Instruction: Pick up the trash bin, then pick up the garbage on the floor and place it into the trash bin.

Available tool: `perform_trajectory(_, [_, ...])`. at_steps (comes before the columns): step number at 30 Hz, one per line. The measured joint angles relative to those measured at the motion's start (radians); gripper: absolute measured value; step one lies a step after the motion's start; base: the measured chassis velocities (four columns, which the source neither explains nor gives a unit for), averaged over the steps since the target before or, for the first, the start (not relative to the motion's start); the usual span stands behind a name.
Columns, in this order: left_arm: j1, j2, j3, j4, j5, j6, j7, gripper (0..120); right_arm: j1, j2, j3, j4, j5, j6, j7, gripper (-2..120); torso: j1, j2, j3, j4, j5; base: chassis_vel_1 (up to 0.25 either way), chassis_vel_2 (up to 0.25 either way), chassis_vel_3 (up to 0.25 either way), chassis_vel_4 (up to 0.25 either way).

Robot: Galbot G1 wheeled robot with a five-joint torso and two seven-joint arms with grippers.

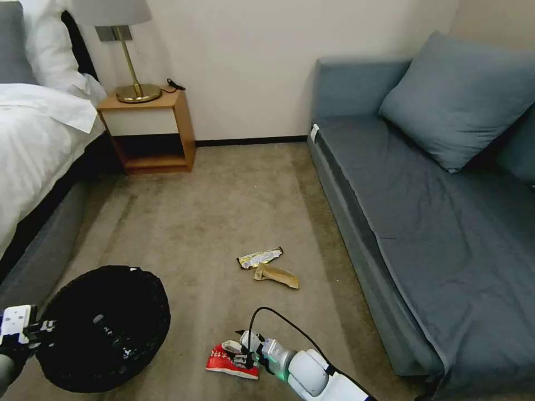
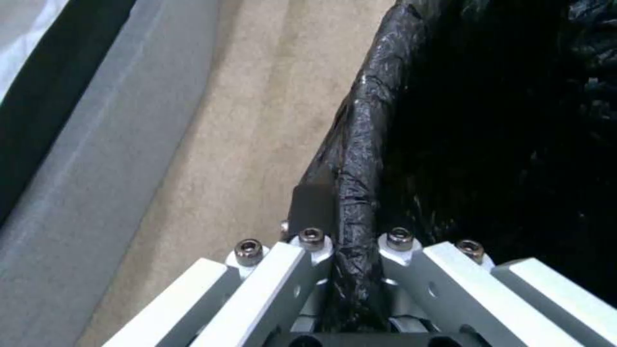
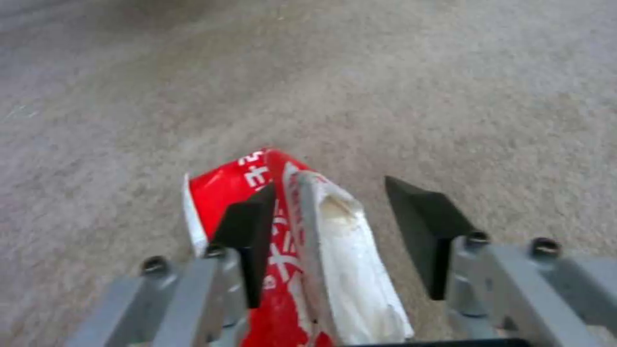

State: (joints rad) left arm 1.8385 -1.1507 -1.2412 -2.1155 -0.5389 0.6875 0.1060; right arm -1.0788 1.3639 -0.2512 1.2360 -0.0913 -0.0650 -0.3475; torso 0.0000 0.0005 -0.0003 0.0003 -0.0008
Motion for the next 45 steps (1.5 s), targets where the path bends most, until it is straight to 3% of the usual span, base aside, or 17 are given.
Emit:
perform_trajectory(6, [-0.002,-0.002,0.005,0.0,0.003,0.0,0.0,3,0.007,-0.003,-0.013,-0.003,-0.01,0.006,-0.009,25,0.0,0.0,0.0,-0.0004,0.0002,0.0,0.0,0.0,0.0])
perform_trajectory(12, [-0.008,0.002,0.008,0.0,0.003,0.002,0.0,3,0.018,-0.012,-0.028,-0.013,-0.025,0.018,-0.018,0,0.0,0.0,0.0,0.0,0.0013,0.0,0.0,0.0,0.0])
perform_trajectory(18, [-0.007,0.001,0.007,0.001,0.003,0.002,0.0,3,0.023,-0.013,-0.024,-0.013,-0.024,0.029,-0.016,0,0.0,-0.001,0.0,-0.0003,0.0016,0.0,0.0,0.0,0.0])
perform_trajectory(23, [-0.006,0.002,0.003,0.001,0.001,0.003,0.0,3,0.017,-0.057,-0.012,0.054,0.049,0.028,0.002,0,0.0,-0.001,0.001,-0.0016,0.0031,0.0,0.0,0.0,0.0])
perform_trajectory(27, [-0.007,0.002,0.003,0.001,-0.001,0.003,0.001,3,0.03,-0.153,0.002,0.228,0.2,0.015,0.033,0,0.0,-0.001,0.001,-0.0007,0.0016,0.0,0.0,0.0,0.0])
perform_trajectory(33, [-0.008,-0.005,0.01,-0.005,-0.001,0.004,0.001,3,0.07,-0.202,-0.007,0.411,0.315,-0.03,0.074,0,0.0,-0.001,0.0,-0.0004,0.001,0.0,0.0,0.0,0.0])
perform_trajectory(40, [0.0,-0.015,0.012,-0.024,0.0,0.006,0.001,3,0.17,-0.163,-0.074,0.519,0.409,-0.078,0.142,0,0.0,-0.001,0.0,-0.0002,0.001,0.0,0.0,0.0,0.0])
perform_trajectory(45, [0.007,-0.021,0.006,-0.031,0.001,0.007,0.001,3,0.281,-0.063,-0.153,0.545,0.497,-0.121,0.225,0,0.0,-0.001,0.0,-0.0001,0.0007,0.0,0.0,0.0,0.0])
